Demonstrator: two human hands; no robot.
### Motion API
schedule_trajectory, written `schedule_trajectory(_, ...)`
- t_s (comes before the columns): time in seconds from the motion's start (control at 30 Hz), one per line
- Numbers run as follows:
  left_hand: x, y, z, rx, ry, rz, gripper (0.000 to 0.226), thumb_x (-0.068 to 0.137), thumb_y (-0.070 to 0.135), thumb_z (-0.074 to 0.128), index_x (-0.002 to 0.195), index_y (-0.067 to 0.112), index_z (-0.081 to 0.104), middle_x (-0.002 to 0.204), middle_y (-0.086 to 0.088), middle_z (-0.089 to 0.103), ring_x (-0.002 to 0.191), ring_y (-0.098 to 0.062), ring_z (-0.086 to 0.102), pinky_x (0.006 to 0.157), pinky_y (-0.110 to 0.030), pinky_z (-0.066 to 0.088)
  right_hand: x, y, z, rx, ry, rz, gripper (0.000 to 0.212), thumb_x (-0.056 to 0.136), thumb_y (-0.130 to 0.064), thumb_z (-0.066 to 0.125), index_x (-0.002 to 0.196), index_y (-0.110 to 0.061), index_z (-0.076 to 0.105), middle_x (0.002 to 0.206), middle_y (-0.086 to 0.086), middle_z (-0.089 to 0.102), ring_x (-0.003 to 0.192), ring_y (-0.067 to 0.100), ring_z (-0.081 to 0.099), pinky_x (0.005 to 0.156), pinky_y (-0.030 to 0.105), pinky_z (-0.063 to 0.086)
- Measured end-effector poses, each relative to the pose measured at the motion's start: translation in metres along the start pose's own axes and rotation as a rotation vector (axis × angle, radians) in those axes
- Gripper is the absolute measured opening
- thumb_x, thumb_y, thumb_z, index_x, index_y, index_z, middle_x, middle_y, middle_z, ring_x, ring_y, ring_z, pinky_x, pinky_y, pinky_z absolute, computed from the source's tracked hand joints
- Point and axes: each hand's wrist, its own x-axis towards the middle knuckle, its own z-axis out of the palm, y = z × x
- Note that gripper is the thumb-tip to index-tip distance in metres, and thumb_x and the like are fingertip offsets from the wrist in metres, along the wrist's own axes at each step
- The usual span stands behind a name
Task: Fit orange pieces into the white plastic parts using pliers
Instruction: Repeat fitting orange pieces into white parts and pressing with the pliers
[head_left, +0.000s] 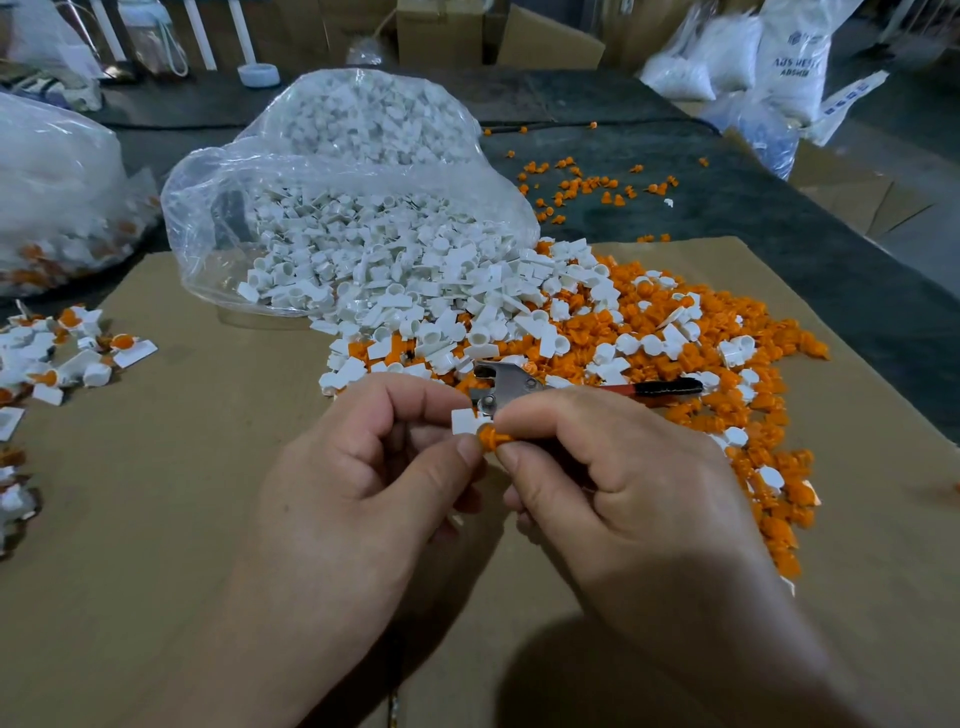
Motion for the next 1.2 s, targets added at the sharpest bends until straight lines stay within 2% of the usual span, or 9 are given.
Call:
schedule_trajectory(0.1,0.0,-0.003,-0.002,-0.006,-0.012,-0.007,0.029,0.069,0.046,0.071,0.097,0.04,0.072,0.071,0.003,0.072,0.061,-0.014,0.07,0.048,-0.021,0.05,0.0,-0.001,-0.001,-0.064,0.009,-0.009,0.01,0.093,-0.031,0.056,0.098,-0.029,0.064,0.081,-0.018,0.058,0.077,0.001,0.059,0.063,0.019,0.049)
schedule_trajectory(0.27,0.0,-0.008,-0.002,0.023,-0.016,-0.023,0.032,0.067,0.047,0.072,0.098,0.041,0.072,0.07,0.005,0.071,0.059,-0.016,0.068,0.05,-0.023,0.051,0.002,-0.004,-0.003,-0.204,-0.056,0.007,0.011,0.092,-0.03,0.053,0.094,-0.029,0.063,0.08,-0.018,0.056,0.071,0.0,0.052,0.057,0.013,0.042)
schedule_trajectory(0.33,-0.001,-0.009,-0.001,0.033,-0.017,-0.044,0.034,0.066,0.049,0.072,0.099,0.04,0.072,0.071,0.004,0.071,0.06,-0.019,0.07,0.051,-0.026,0.051,0.005,-0.004,-0.003,-0.248,-0.116,0.014,0.014,0.092,-0.029,0.051,0.096,-0.027,0.064,0.083,-0.013,0.058,0.071,0.003,0.054,0.057,0.02,0.046)
schedule_trajectory(0.43,-0.001,-0.01,0.0,0.027,-0.023,-0.065,0.034,0.064,0.047,0.072,0.096,0.037,0.073,0.067,0.003,0.07,0.058,-0.017,0.069,0.05,-0.022,0.05,0.008,-0.001,0.0,-0.264,-0.261,0.002,0.018,0.093,-0.023,0.046,0.101,-0.019,0.062,0.092,-0.004,0.061,0.082,0.018,0.058,0.068,0.041,0.051)
schedule_trajectory(0.5,-0.001,-0.01,0.001,0.02,-0.029,-0.079,0.033,0.063,0.046,0.072,0.094,0.035,0.074,0.065,0.001,0.07,0.056,-0.016,0.068,0.049,-0.021,0.05,0.008,0.001,0.002,-0.282,-0.284,-0.027,0.019,0.088,-0.019,0.045,0.098,-0.015,0.062,0.091,0.001,0.062,0.081,0.024,0.059,0.068,0.045,0.051)
schedule_trajectory(0.7,-0.003,-0.007,0.004,-0.01,-0.034,-0.086,0.03,0.064,0.045,0.071,0.092,0.035,0.073,0.064,0.002,0.068,0.054,-0.015,0.065,0.049,-0.021,0.049,0.006,0.003,0.005,-0.32,-0.164,-0.08,0.008,0.079,-0.013,0.058,0.084,-0.013,0.065,0.077,0.0,0.063,0.067,0.021,0.061,0.054,0.043,0.053)
schedule_trajectory(0.8,-0.003,-0.007,0.006,-0.042,-0.028,-0.083,0.03,0.062,0.042,0.071,0.091,0.035,0.073,0.063,0.002,0.066,0.053,-0.014,0.064,0.048,-0.021,0.049,0.005,0.004,0.007,-0.316,-0.126,-0.086,0.007,0.078,-0.012,0.061,0.083,-0.014,0.065,0.076,-0.001,0.064,0.066,0.019,0.062,0.053,0.04,0.054)
schedule_trajectory(1.07,-0.003,-0.006,0.003,-0.02,-0.055,-0.071,0.033,0.063,0.041,0.075,0.096,0.034,0.074,0.067,0.005,0.067,0.058,-0.014,0.065,0.052,-0.022,0.052,0.005,0.005,0.007,-0.28,-0.141,-0.077,0.013,0.078,-0.009,0.06,0.087,-0.013,0.067,0.081,-0.002,0.066,0.072,0.016,0.063,0.058,0.037,0.056)
schedule_trajectory(1.2,-0.001,-0.008,0.002,0.018,-0.005,-0.064,0.033,0.062,0.042,0.072,0.094,0.034,0.073,0.064,0.008,0.065,0.055,-0.011,0.061,0.05,-0.023,0.049,0.005,0.004,0.004,-0.255,-0.121,-0.069,0.02,0.084,-0.015,0.058,0.103,-0.017,0.066,0.097,-0.003,0.065,0.088,0.016,0.063,0.072,0.036,0.057)
